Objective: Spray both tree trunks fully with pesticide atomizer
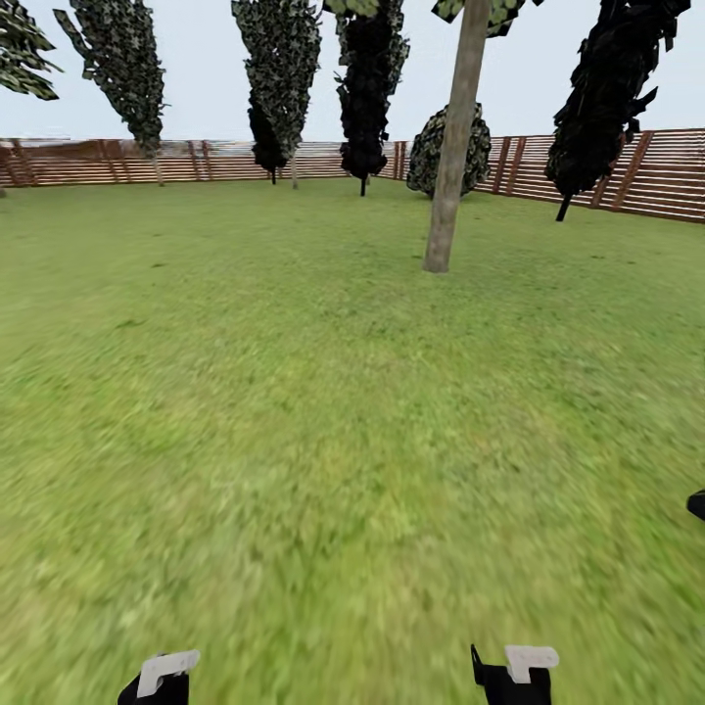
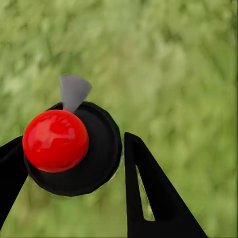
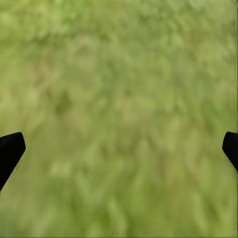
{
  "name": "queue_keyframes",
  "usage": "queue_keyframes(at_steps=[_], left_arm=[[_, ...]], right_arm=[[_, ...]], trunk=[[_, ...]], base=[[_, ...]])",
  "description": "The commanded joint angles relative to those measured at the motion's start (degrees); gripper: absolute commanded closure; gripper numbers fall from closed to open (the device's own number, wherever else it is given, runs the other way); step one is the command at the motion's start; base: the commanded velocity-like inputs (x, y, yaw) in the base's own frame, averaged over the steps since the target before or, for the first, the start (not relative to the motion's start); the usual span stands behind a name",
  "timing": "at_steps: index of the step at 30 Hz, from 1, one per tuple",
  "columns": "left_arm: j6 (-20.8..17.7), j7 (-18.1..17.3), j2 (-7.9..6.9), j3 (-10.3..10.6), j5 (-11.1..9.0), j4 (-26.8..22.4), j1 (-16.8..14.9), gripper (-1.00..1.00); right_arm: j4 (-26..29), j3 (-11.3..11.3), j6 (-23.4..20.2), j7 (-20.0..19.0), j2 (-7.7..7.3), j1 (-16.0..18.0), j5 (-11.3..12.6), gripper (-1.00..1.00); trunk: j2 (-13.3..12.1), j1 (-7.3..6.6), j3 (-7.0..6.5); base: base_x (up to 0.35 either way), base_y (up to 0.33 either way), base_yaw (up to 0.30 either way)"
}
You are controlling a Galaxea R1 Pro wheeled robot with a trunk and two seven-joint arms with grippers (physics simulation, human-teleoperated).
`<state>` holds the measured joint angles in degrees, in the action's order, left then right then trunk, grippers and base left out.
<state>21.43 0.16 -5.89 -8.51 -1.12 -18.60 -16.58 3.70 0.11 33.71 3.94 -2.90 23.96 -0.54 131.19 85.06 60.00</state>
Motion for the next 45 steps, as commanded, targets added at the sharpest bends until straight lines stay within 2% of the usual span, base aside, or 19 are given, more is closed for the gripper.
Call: queue_keyframes(at_steps=[1,21,31,45], left_arm=[[0.2,0.0,0.0,0.0,-0.1,0.0,0.0,1.0],[0.2,0.0,0.0,0.0,-0.1,0.1,0.0,1.0],[0.2,0.0,0.0,0.0,-0.1,0.0,0.0,1.0],[0.2,0.0,0.0,0.0,-0.1,0.1,0.0,1.0]], right_arm=[[-0.1,0.1,0.2,0.2,0.0,0.0,-0.1,-1.0],[0.0,0.0,0.2,0.2,0.07,0.0,0.0,-1.0],[0.0,0.0,0.2,0.2,0.09,0.0,-0.1,-1.0],[0.0,0.0,0.2,0.2,0.15,0.0,-0.1,-1.0]], trunk=[[0.0,0.02,0.05],[0.0,0.02,0.05],[0.0,0.02,0.05],[0.0,0.02,0.05]], base=[[0.339,0.0,-0.014],[0.338,0.0,-0.003],[0.339,0.0,-0.2],[0.339,0.0,-0.018]])
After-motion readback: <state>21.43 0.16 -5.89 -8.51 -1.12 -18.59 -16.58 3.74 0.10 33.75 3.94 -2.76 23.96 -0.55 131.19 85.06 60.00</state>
